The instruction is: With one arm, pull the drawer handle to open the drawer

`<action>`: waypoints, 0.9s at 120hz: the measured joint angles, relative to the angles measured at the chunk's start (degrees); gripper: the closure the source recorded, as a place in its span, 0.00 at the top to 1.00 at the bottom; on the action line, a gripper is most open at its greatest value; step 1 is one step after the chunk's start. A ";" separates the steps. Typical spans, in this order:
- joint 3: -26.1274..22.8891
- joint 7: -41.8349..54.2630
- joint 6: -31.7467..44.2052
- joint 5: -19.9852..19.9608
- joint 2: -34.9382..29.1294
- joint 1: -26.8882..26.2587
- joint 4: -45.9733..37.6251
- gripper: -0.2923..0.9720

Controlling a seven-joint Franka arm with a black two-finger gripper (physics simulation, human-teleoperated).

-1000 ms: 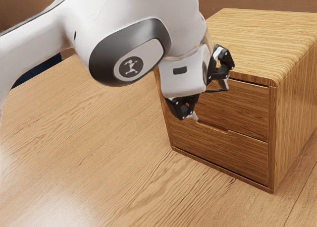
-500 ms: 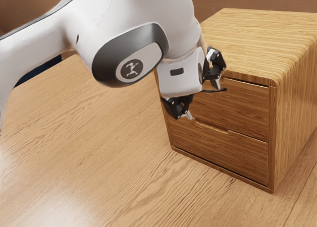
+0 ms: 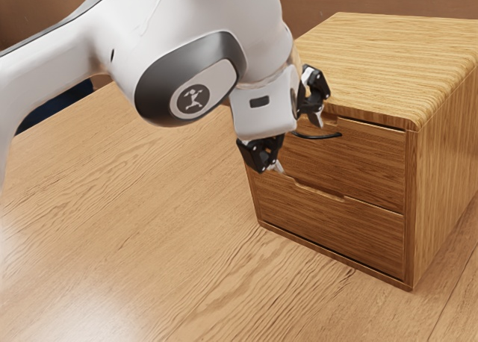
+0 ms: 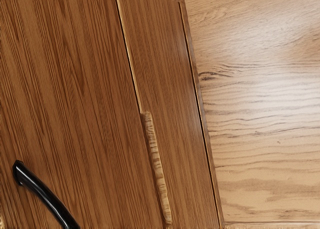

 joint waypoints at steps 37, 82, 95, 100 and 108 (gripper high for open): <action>0.01 -0.15 0.23 0.00 0.49 -0.42 -0.07 0.75; 0.42 -0.27 0.32 -0.04 1.48 -0.03 -0.41 0.75; 1.25 -0.29 0.42 -0.06 1.46 0.07 -0.41 0.75; 1.39 -0.30 0.45 -0.06 1.46 0.26 -0.41 0.75; 1.53 -0.31 0.49 -0.07 1.46 0.44 -0.41 0.75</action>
